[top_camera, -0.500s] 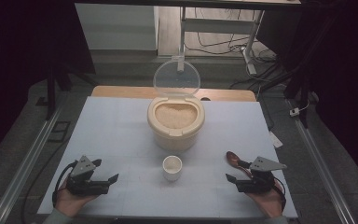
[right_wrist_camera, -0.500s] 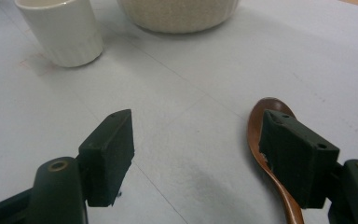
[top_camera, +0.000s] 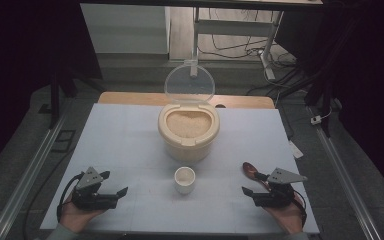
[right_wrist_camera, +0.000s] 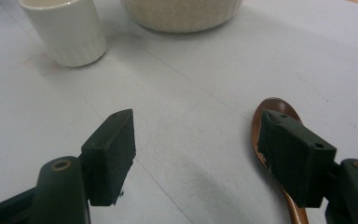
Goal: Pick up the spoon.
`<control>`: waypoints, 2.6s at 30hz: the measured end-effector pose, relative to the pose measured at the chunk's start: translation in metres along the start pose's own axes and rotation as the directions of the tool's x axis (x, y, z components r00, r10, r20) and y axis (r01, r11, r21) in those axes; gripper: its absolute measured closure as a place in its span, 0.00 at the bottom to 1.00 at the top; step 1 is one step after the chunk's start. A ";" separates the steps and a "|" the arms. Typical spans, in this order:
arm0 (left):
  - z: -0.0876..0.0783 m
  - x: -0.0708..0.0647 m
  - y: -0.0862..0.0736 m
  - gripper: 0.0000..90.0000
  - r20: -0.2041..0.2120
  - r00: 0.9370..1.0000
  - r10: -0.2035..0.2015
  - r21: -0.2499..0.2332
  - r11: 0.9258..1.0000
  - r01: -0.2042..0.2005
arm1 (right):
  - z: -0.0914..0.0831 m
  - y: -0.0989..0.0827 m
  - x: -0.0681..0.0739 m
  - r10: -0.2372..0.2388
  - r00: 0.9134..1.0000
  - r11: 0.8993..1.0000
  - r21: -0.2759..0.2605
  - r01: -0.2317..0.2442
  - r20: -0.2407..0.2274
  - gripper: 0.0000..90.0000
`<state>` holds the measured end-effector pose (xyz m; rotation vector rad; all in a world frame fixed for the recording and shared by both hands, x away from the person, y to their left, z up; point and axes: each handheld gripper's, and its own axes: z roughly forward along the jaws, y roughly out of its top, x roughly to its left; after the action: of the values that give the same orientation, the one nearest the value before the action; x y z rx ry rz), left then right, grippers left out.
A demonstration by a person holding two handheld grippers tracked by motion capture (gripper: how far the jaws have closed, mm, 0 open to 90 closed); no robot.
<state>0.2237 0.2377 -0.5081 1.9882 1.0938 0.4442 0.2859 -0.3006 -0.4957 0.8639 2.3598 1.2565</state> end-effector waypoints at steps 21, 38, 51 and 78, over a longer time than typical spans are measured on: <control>0.003 -0.002 0.002 0.15 0.004 1.000 0.007 0.018 1.000 -0.007 | -0.011 0.040 -0.008 0.030 0.999 0.992 0.126 -0.032 0.019 0.34; 0.006 -0.003 0.001 0.15 -0.002 1.000 0.021 0.035 0.999 -0.021 | -0.026 0.065 -0.031 0.013 0.994 0.929 0.366 -0.052 0.108 0.34; 0.008 -0.003 0.000 0.15 0.001 1.000 0.027 0.045 0.999 -0.027 | -0.022 0.046 -0.044 0.040 0.992 0.884 0.459 -0.092 0.120 0.36; 0.011 -0.002 -0.003 0.15 0.000 0.999 0.041 0.070 0.997 -0.041 | -0.004 0.013 -0.057 0.044 0.993 0.786 0.610 -0.102 0.109 0.61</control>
<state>0.2277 0.2313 -0.5166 2.0750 1.0847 0.4343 0.3320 -0.3339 -0.4821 1.1726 2.7150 0.4202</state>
